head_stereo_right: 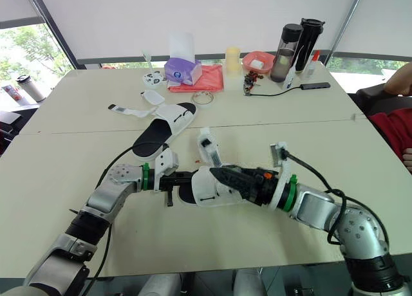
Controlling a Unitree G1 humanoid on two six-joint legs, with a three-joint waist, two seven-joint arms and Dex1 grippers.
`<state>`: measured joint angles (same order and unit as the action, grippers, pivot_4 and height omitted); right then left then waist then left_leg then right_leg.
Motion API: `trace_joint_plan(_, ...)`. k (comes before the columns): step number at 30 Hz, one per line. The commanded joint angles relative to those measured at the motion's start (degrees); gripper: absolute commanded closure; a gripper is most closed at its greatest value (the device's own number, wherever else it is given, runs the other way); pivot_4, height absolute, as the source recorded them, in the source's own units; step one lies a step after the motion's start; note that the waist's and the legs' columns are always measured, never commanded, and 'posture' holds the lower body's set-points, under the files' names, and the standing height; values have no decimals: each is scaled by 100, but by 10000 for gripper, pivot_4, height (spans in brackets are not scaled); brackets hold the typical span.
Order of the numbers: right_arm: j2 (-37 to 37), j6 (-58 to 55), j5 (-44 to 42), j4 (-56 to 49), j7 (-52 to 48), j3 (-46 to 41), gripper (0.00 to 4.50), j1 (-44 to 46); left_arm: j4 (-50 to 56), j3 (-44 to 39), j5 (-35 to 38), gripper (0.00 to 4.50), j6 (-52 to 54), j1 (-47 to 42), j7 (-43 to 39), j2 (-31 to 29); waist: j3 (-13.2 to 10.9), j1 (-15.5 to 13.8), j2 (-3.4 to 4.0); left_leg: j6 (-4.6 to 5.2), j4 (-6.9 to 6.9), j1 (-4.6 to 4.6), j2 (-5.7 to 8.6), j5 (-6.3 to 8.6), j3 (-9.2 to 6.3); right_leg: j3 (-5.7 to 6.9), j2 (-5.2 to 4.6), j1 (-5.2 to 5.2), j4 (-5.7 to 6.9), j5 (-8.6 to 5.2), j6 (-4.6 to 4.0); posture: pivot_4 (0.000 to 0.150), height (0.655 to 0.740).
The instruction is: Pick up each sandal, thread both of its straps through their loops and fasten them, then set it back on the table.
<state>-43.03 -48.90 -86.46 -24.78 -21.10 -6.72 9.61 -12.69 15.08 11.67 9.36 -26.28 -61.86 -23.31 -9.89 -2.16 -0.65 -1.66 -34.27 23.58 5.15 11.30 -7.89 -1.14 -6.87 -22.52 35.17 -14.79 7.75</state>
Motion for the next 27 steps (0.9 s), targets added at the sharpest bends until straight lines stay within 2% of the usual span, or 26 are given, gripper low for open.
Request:
trace_joint_plan(1, -285, 246, 780, -310, -487, -321, 259, 209, -222, 147, -283, 45000, 86, 86, 61, -74, 0, -1, -1, 0, 0, 0, -1, 0, -1, 2, 1, 1, 0, 0, 0, 1500, 7400)
trace_joint_plan(3, -381, 398, 1322, -296, -695, -272, 259, 274, -235, 144, -280, 45000, 82, 79, 46, -81, 0, -1, -1, 0, 0, -1, -1, 0, 0, 2, 1, 2, 0, 0, 0, 1500, 7400)
trace_joint_plan(4, -478, 553, 1856, -230, -831, -97, 259, 367, -256, 148, -286, 45000, 70, 68, 36, -81, 0, 1, -1, 0, 0, -1, -1, 0, -1, 3, 2, 2, 0, 0, 0, 1500, 7400)
trace_joint_plan(6, -458, 542, 2568, 288, -991, 361, 259, 953, -306, 171, -305, 45000, 48, 32, 22, -66, 1, 16, 1, 0, 0, -2, -1, 0, 3, 2, 2, 2, 0, 0, 1, 1500, 7400)
trace_joint_plan(11, -245, 85, 3263, 1209, -1440, 987, 259, 1870, -424, 202, -335, 45000, -24, -41, 5, -26, 1, -6, 1, 0, -2, -8, -3, 0, 7, 2, 1, 4, 1, 5, -7, 1500, 7400)
trace_joint_plan(19, 382, -1323, 3294, 2830, -1909, 1070, 259, 3198, -403, 164, -320, 45000, -58, -1, 207, 68, 1, 0, 1, 0, -2, -3, 0, -1, 3, 2, 1, -2, 6, 6, -4, 1500, 7400)
trace_joint_plan(27, 705, -1565, 3851, 3257, -2265, 1310, 259, 3471, -174, 137, -292, 45000, 59, 197, 344, 107, 1, 14, 2, 0, -2, -4, 2, -1, 2, 3, 1, -4, 8, 9, 1, 1500, 7400)
